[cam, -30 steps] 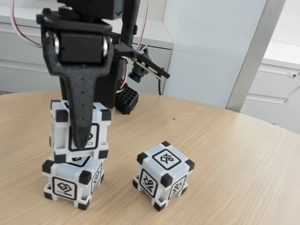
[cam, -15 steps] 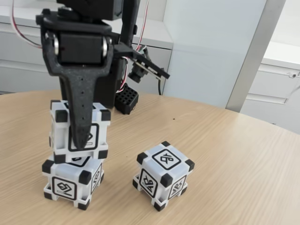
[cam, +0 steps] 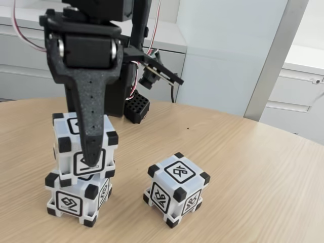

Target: Stack cubes from left to right.

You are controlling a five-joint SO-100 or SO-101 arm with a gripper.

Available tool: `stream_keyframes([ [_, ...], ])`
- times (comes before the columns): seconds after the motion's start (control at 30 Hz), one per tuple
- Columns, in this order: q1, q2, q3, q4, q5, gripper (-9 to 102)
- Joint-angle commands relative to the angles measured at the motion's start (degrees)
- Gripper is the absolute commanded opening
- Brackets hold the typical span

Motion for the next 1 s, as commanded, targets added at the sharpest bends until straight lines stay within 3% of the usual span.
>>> stream_keyframes([
  [0.0,-0.3,1.5,-1.7,0.6,1.1,35],
  [0.23,-0.5,3.1,-1.9,1.5,1.7,36],
  [0.53,-0.7,16.4,-1.1,10.5,1.9,36],
  [0.77,-0.8,25.0,-1.6,10.6,3.0,35],
  [0.97,-10.9,27.9,-1.9,10.2,4.0,37],
])
